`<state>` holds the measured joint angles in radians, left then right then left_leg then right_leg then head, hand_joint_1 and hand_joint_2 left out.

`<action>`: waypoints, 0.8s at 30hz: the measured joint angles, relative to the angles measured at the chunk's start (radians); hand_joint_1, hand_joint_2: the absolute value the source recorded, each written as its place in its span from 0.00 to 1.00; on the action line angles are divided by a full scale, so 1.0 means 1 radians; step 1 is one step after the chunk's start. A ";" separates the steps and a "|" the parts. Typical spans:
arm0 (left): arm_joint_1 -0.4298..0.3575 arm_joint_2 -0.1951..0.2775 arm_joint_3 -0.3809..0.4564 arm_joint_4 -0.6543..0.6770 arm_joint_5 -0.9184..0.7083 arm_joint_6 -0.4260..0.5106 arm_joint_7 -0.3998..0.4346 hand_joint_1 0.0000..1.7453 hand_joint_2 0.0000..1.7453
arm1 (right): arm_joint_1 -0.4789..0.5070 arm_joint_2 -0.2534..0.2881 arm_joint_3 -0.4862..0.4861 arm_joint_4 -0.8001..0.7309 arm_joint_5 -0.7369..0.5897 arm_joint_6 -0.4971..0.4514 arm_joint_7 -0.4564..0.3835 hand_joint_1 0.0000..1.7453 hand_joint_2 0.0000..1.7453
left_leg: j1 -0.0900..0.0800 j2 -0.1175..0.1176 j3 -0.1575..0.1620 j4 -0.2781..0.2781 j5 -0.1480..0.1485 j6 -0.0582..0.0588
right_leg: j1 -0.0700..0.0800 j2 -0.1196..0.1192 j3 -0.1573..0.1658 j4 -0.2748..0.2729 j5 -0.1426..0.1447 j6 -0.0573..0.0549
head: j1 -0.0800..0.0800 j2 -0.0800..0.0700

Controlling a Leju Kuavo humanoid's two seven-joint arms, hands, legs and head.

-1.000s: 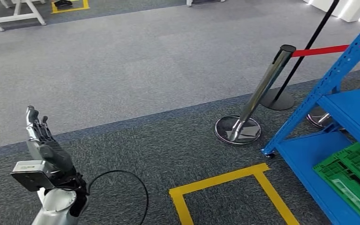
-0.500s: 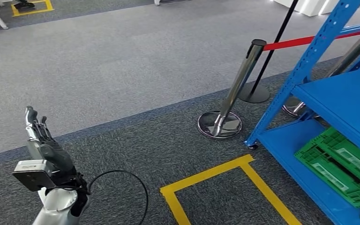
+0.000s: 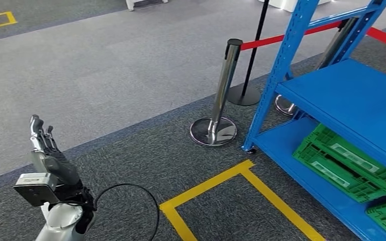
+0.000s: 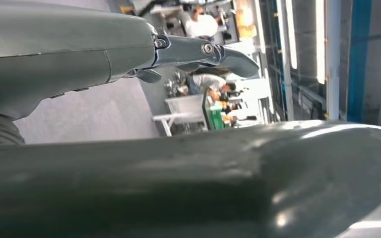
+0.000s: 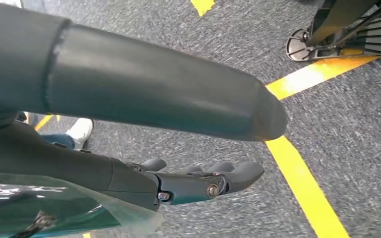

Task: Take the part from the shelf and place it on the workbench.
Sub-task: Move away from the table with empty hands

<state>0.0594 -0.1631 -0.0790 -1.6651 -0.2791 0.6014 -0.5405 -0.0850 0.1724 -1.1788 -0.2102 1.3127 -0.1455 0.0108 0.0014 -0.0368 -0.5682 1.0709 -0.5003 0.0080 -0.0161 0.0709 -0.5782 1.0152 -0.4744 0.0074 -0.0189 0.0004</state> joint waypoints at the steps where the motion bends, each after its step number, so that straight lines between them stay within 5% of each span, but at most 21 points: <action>1: 0.000 0.000 0.000 0.000 0.000 0.000 0.000 0.00 0.00 | 0.000 0.001 0.000 0.000 0.000 0.000 0.000 0.00 0.00 | -0.001 -0.017 0.017 -0.041 0.011 0.003 | -0.001 0.008 -0.004 0.000 0.002 0.004 | -0.001 0.000; 4: 0.000 0.000 0.000 0.000 0.000 0.000 0.001 0.00 0.00 | 0.001 0.001 0.000 0.000 0.000 0.000 0.000 0.00 0.00 | -0.002 -0.017 0.022 -0.067 0.016 0.007 | -0.007 0.027 -0.017 -0.002 0.010 0.023 | -0.004 0.000; 6: -0.001 -0.001 0.000 0.000 -0.001 0.000 0.001 0.00 0.00 | 0.002 0.001 0.000 0.000 0.000 0.000 0.001 0.00 0.00 | 0.002 0.003 0.026 -0.081 0.025 0.016 | -0.004 0.004 -0.037 0.023 -0.010 0.030 | -0.001 0.000; 8: 0.000 -0.002 0.001 0.000 -0.001 -0.001 0.001 0.00 0.00 | 0.000 0.001 0.000 0.000 0.000 0.001 0.001 0.00 0.00 | 0.002 0.025 0.026 -0.089 0.031 0.023 | -0.001 -0.040 -0.087 0.123 -0.066 0.033 | 0.004 0.000; 10: 0.002 -0.002 0.001 0.000 -0.001 -0.001 0.001 0.00 0.00 | -0.001 0.001 0.000 0.000 0.000 0.002 0.001 0.00 0.00 | -0.001 0.049 0.023 -0.088 0.031 0.025 | -0.002 -0.059 -0.143 0.247 -0.118 0.038 | 0.006 0.000; 11: 0.003 -0.002 0.001 0.000 -0.001 -0.001 0.001 0.00 0.00 | 0.000 0.001 0.000 0.000 0.000 0.002 0.001 0.00 0.00 | -0.002 0.060 0.022 -0.088 0.031 0.025 | -0.002 -0.063 -0.154 0.275 -0.123 0.040 | 0.006 0.000; 12: 0.003 -0.002 0.001 0.000 -0.001 -0.001 0.001 0.00 0.00 | 0.001 0.001 0.000 0.000 0.000 0.002 0.001 0.00 0.00 | -0.003 0.070 0.022 -0.087 0.030 0.024 | -0.003 -0.065 -0.144 0.264 -0.108 0.042 | 0.006 0.000; 15: 0.003 -0.002 0.001 0.000 -0.001 -0.001 0.001 0.00 0.00 | 0.001 -0.002 0.000 0.000 0.000 0.002 0.001 0.00 0.00 | -0.006 0.093 0.022 -0.080 0.024 0.015 | -0.001 -0.104 -0.032 0.066 -0.028 0.038 | 0.007 0.000; 17: 0.002 -0.001 0.001 0.000 -0.001 -0.001 0.001 0.00 0.00 | -0.001 -0.003 0.000 0.000 0.000 0.002 0.001 0.00 0.00 | -0.012 0.104 0.022 -0.073 0.020 0.006 | 0.002 -0.123 0.009 -0.006 -0.015 0.028 | 0.005 0.000; 21: 0.001 -0.002 0.001 0.000 -0.001 -0.001 0.001 0.00 0.00 | 0.000 -0.002 0.000 0.000 0.000 0.002 0.001 0.00 0.00 | -0.008 0.103 0.016 -0.049 -0.002 -0.010 | 0.002 -0.095 0.007 -0.008 -0.008 0.004 | 0.001 0.000; 24: 0.003 -0.001 0.001 0.000 -0.001 0.000 0.001 0.00 0.00 | -0.002 -0.003 0.000 0.000 0.000 0.002 0.001 0.00 0.00 | -0.001 0.056 -0.055 0.123 -0.099 -0.023 | -0.001 -0.072 0.005 -0.009 -0.004 -0.009 | -0.006 0.000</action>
<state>0.0628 -0.1641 -0.0780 -1.6653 -0.2804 0.6010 -0.5398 -0.0865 0.1698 -1.1788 -0.2105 1.3127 -0.1436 0.0117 0.0000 0.0190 -0.6234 1.1935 -0.5997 -0.0148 -0.0172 -0.0012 -0.5734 1.0058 -0.4782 -0.0018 -0.0250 0.0005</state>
